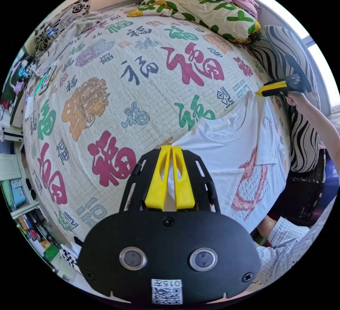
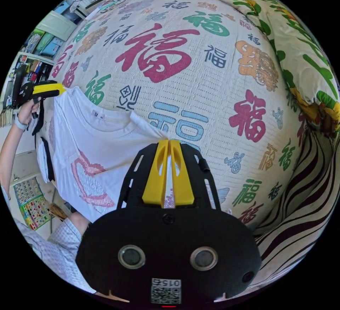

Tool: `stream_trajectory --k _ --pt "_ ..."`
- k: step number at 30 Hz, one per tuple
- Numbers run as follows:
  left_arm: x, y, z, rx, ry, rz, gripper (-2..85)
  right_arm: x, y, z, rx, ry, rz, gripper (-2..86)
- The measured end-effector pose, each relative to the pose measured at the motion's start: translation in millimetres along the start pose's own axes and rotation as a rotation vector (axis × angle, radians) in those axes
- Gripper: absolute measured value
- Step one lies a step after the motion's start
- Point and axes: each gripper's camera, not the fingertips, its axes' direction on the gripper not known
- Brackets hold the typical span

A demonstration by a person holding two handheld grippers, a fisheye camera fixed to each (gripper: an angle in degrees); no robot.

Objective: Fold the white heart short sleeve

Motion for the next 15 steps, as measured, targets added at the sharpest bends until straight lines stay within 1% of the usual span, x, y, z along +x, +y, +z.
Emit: stream_trajectory --k 3,5,9,10,12,15 --pt "5 -14 -14 0.035 -0.037 0.008 -0.6 10 9 -8 0.019 0.026 0.044 -1.0" --pt "3 -23 -30 0.092 -0.067 -0.040 -0.6 18 19 -20 0.093 0.053 0.097 -1.0" --pt "5 -26 -62 0.198 -0.112 -0.091 -0.6 34 38 -45 0.212 0.035 0.164 -0.9" --pt "9 -21 -70 0.222 -0.113 -0.088 -0.6 38 48 -50 0.243 0.008 0.178 -0.9" --pt "17 -6 -80 0.245 -0.114 -0.058 -0.6 40 67 -52 0.246 -0.020 0.160 -0.9" --pt "34 43 -96 0.286 -0.056 -0.010 -0.5 38 114 -54 0.271 -0.079 0.076 -0.9"
